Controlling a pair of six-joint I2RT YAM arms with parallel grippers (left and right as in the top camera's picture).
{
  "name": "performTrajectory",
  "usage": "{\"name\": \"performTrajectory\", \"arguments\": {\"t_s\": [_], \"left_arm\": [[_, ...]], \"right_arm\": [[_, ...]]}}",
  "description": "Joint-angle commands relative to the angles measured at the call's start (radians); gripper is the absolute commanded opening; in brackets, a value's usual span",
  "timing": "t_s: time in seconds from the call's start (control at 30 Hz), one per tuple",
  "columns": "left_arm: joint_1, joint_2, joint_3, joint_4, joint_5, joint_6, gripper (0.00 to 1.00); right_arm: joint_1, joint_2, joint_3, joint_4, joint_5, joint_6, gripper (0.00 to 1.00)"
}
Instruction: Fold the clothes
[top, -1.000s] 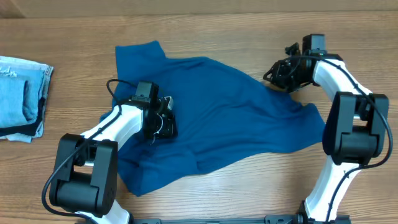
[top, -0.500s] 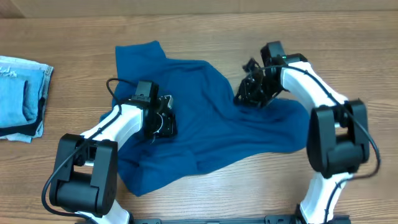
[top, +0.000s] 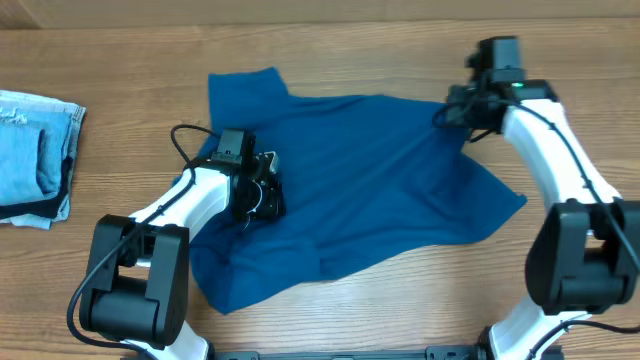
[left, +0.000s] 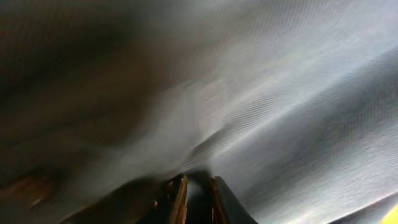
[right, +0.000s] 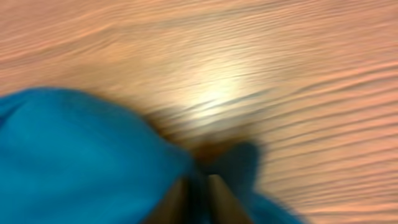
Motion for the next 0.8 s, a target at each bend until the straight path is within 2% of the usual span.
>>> {"name": "performTrajectory", "arguments": {"t_s": [0.0, 0.07, 0.1, 0.17, 0.33, 0.47, 0.6, 0.67, 0.77], "left_arm": [[-0.001, 0.003, 0.024, 0.009, -0.008, 0.013, 0.17], [-0.001, 0.003, 0.024, 0.011, -0.008, 0.013, 0.17], [-0.001, 0.003, 0.024, 0.012, -0.008, 0.013, 0.17], [-0.001, 0.003, 0.024, 0.011, -0.007, 0.013, 0.17], [-0.001, 0.003, 0.024, 0.002, -0.007, 0.013, 0.17], [-0.001, 0.003, 0.024, 0.002, -0.007, 0.013, 0.17], [-0.001, 0.003, 0.024, 0.001, -0.007, 0.013, 0.17], [-0.001, 0.003, 0.024, 0.004, -0.007, 0.013, 0.17], [-0.001, 0.003, 0.024, 0.005, -0.007, 0.013, 0.17]], "right_arm": [[-0.081, -0.011, 0.009, 0.006, -0.079, -0.032, 0.31], [-0.094, -0.011, 0.009, 0.066, -0.029, -0.038, 0.67], [-0.099, -0.011, 0.009, 0.098, -0.036, -0.038, 0.75], [-0.101, -0.010, 0.009, 0.138, -0.093, -0.039, 0.79], [-0.101, 0.095, 0.009, 0.197, -0.185, -0.030, 0.79], [-0.101, 0.224, 0.009, 0.243, -0.337, -0.011, 0.75], [-0.101, 0.269, 0.009, 0.231, -0.418, 0.000, 0.73], [-0.100, 0.269, 0.009, 0.201, -0.432, 0.000, 0.54], [-0.101, 0.267, 0.009, 0.148, -0.529, -0.001, 0.20]]}}
